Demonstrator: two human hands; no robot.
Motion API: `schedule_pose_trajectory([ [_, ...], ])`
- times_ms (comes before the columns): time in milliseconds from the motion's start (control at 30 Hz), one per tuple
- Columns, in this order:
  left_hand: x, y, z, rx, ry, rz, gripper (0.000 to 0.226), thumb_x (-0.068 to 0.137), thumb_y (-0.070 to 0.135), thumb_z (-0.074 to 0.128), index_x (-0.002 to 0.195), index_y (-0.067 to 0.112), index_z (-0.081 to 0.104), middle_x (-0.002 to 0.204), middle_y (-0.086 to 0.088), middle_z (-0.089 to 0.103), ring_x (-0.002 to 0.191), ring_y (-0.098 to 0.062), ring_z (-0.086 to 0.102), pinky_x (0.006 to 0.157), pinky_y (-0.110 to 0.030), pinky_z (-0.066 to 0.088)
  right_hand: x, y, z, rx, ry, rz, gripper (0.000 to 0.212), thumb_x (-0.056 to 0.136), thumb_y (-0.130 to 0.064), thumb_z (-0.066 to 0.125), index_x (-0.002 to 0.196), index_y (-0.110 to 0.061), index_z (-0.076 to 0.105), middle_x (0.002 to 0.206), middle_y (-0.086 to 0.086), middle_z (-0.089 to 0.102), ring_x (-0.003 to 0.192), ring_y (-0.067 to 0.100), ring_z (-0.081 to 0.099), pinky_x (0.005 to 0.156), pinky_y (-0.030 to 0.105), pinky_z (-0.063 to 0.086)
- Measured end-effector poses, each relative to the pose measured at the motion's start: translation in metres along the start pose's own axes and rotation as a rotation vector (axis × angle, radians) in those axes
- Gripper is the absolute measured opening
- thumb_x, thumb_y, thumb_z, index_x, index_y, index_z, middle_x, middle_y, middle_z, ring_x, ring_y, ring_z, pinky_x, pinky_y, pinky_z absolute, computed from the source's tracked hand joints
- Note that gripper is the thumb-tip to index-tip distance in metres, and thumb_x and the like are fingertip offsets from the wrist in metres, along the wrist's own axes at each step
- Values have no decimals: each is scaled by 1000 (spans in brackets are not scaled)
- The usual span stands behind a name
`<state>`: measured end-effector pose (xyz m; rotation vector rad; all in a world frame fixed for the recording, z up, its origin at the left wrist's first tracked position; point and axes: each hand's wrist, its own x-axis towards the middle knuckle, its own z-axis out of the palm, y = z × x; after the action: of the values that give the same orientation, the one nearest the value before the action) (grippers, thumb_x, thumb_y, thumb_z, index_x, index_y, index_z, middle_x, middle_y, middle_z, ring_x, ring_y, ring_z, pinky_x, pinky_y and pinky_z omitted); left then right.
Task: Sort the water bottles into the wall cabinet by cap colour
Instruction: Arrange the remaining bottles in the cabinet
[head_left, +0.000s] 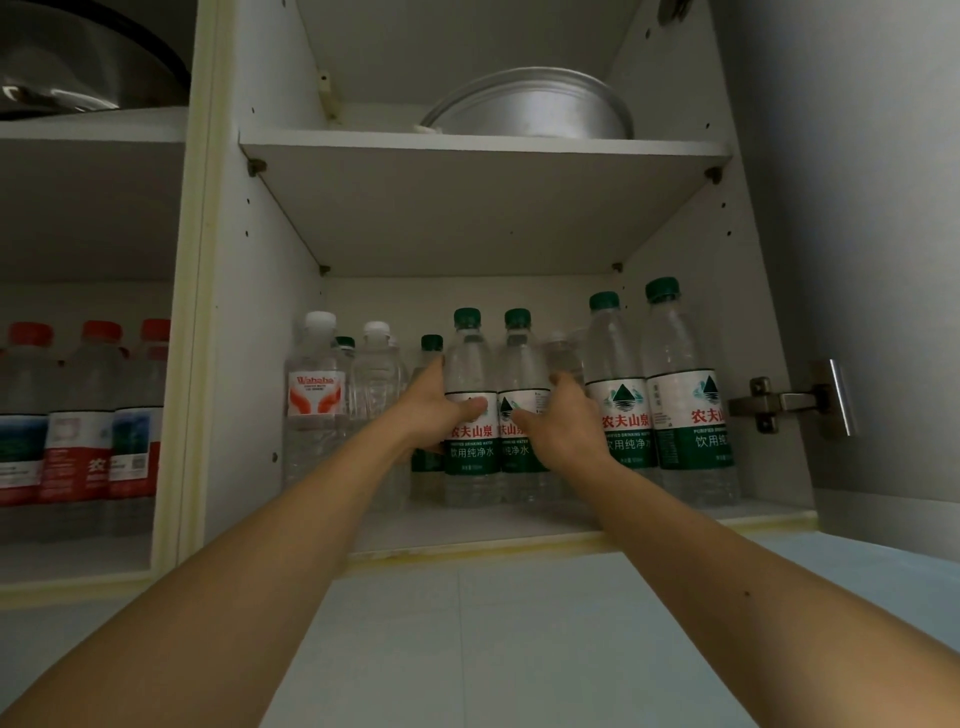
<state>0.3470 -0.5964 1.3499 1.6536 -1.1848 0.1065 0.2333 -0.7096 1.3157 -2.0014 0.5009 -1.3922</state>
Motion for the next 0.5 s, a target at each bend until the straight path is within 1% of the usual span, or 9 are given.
schedule_pose_trajectory([
  [67,-1,3,-4,117,48,65,76,90,17,73,150,27,27,138,-6,55,115,-25,59,96,-51,54,0,0,1,17,-19,-1,52,90,-18,75,134,-10,49,124,12,66,109,28,67,93,44,57],
  [133,-3,7,-7,239,93,106,104,86,21,78,158,36,4,150,-11,43,125,-30,55,100,-48,52,1,-2,2,31,-45,0,55,89,-19,76,136,-10,48,126,11,66,110,27,67,90,40,56],
  [167,-3,9,-9,310,109,123,116,83,24,80,157,41,-7,155,-13,34,130,-32,51,101,-47,50,0,-3,2,43,-60,-1,57,89,-19,76,138,-10,46,127,11,65,111,27,67,90,40,56],
  [200,-4,10,-10,384,115,146,123,81,26,82,155,46,-13,157,-14,26,133,-34,47,101,-46,47,0,-4,3,54,-76,-4,59,89,-19,75,139,-10,45,129,12,65,113,28,66,92,41,57],
  [233,-4,11,-12,457,108,173,127,79,28,84,154,49,-16,157,-15,20,136,-35,43,103,-46,45,-1,-5,5,58,-88,-9,61,90,-19,75,141,-10,44,132,13,63,115,29,65,95,44,56],
  [300,-4,12,-16,609,79,216,128,76,34,86,153,52,-14,158,-14,16,140,-35,35,109,-49,40,-2,-6,7,53,-105,-14,66,90,-19,75,146,-10,40,138,15,58,119,31,62,98,48,55],
  [400,-2,11,-26,860,121,231,121,72,53,83,155,51,-4,157,-14,23,144,-36,25,116,-56,28,-3,-5,8,65,-133,-11,65,90,-18,75,144,-11,39,136,15,57,117,30,62,96,45,56],
  [500,2,8,-35,983,161,233,118,69,67,78,156,49,0,155,-13,26,144,-34,20,117,-56,18,-3,0,8,68,-174,1,59,88,-16,77,136,-11,44,132,13,61,116,29,63,98,46,55],
])
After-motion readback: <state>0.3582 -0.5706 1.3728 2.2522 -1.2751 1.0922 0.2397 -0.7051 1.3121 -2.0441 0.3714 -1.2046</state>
